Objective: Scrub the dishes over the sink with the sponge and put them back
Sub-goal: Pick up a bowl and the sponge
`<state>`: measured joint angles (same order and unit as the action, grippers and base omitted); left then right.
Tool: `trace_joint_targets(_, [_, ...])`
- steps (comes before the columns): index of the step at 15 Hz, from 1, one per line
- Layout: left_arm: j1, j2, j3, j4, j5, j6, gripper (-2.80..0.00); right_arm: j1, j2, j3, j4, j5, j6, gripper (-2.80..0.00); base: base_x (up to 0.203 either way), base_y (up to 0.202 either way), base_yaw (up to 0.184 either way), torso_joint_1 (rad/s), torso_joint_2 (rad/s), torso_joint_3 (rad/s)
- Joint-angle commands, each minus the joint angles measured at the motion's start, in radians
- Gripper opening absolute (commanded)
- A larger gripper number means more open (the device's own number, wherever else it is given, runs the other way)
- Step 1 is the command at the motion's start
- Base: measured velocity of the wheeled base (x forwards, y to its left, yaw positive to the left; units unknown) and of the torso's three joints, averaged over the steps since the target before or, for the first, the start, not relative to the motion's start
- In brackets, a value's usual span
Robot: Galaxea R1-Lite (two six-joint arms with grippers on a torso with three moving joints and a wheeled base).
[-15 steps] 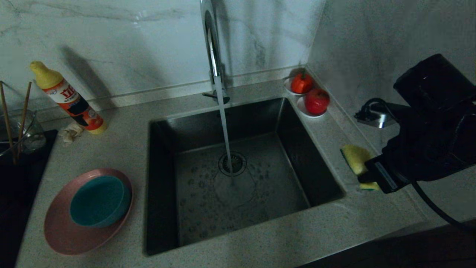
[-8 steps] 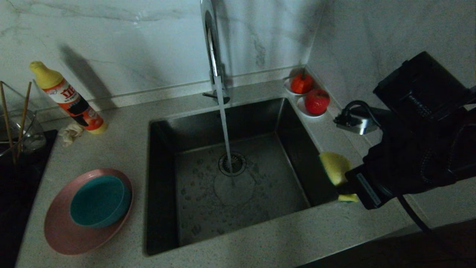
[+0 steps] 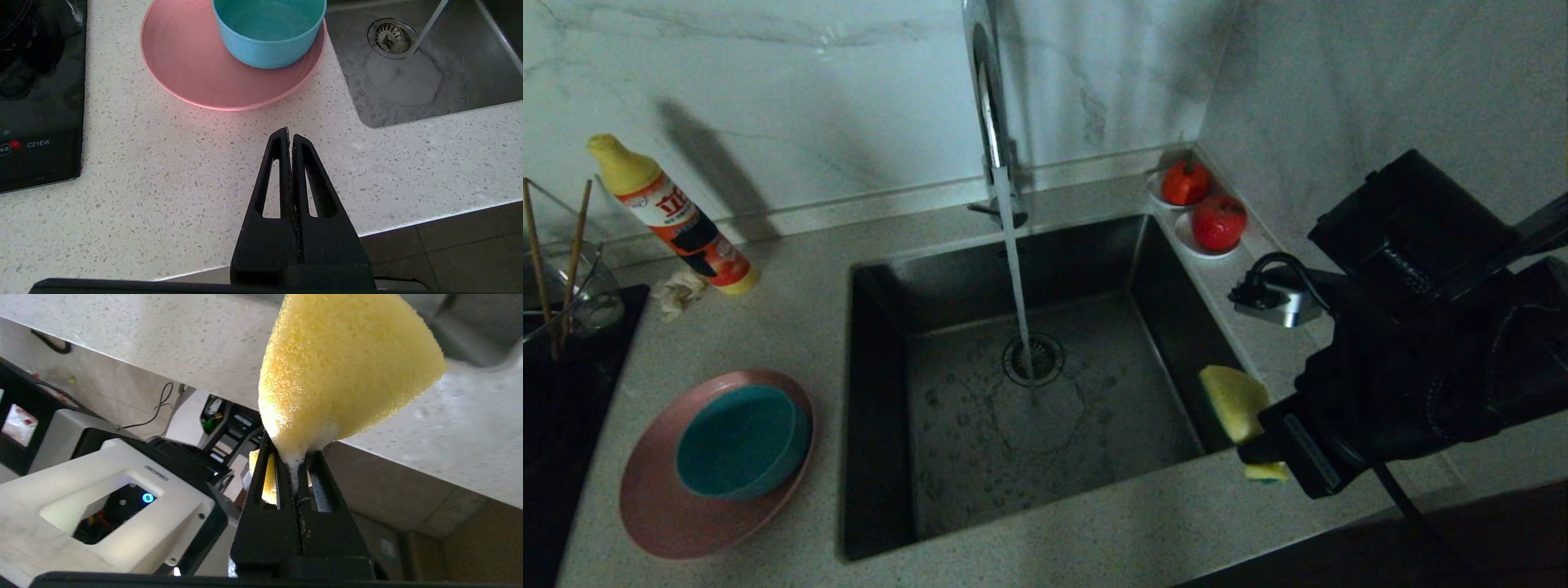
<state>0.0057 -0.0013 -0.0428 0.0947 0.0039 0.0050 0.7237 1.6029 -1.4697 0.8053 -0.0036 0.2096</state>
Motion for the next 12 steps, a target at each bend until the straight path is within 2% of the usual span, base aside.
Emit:
trace_joint_targets(1, [0.0, 0.0, 0.0, 0.0, 0.001, 0.0, -2.8, 0.022, 0.025, 0.0, 0.005, -0.001, 0.026, -2.8, 0.0, 0.0, 0.0, 0.0, 0.0, 0.0])
trace_joint_targets(5, [0.0, 0.0, 0.0, 0.0, 0.002, 0.0, -2.8, 0.033, 0.036, 0.002, 0.008, -0.001, 0.044, -2.8, 0.0, 0.0, 0.0, 0.0, 0.0, 0.0])
trace_joint_targets(8, [0.0, 0.0, 0.0, 0.0, 0.001, 0.001, -2.8, 0.033, 0.052, 0.0, 0.006, 0.001, 0.086, -2.8, 0.0, 0.0, 0.0, 0.0, 0.0, 0.0])
trace_joint_targets(12, [0.0, 0.0, 0.0, 0.001, 0.002, 0.0, -2.8, 0.033, 0.086, -0.013, 0.006, 0.005, 0.088, -2.8, 0.0, 0.0, 0.0, 0.0, 0.0, 0.0])
